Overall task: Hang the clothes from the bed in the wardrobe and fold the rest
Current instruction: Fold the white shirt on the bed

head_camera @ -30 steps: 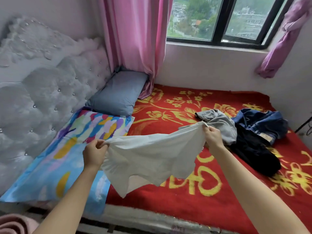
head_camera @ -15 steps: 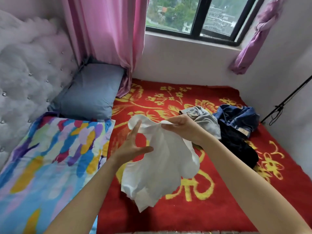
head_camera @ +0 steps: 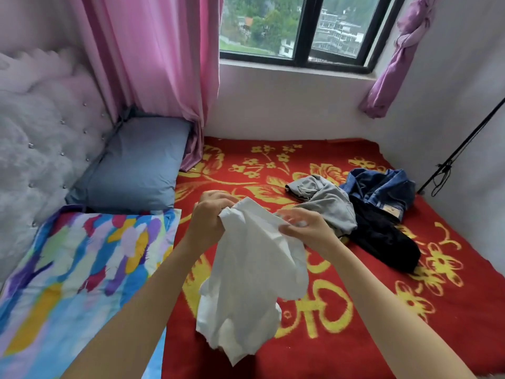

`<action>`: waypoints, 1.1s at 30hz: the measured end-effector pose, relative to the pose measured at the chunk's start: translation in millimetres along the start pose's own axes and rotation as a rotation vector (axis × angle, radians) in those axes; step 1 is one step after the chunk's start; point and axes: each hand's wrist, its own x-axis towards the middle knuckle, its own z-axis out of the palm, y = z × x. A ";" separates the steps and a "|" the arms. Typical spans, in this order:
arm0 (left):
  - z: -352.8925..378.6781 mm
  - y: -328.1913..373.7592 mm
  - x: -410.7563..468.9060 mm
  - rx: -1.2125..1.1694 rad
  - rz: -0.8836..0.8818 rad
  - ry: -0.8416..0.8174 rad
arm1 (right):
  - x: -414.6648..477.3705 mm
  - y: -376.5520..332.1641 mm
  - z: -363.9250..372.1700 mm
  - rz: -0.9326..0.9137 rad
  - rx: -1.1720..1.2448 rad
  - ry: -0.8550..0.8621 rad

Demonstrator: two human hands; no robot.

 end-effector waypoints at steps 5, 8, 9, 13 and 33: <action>-15.2 30.3 32.5 0.067 0.019 0.143 | -12.0 54.7 10.8 0.198 0.042 -0.178; -25.5 54.2 50.1 0.058 0.071 0.171 | -14.3 84.8 33.6 0.264 -0.171 -0.346; -28.7 64.1 54.9 0.048 0.100 0.176 | -12.6 89.9 43.2 0.250 -0.214 -0.362; -41.9 83.5 78.3 -0.009 0.134 0.215 | 11.8 81.3 78.3 0.217 -0.074 -0.151; 115.9 -161.6 -183.6 0.383 -1.057 -0.636 | -51.8 234.0 125.9 0.739 -0.485 -0.464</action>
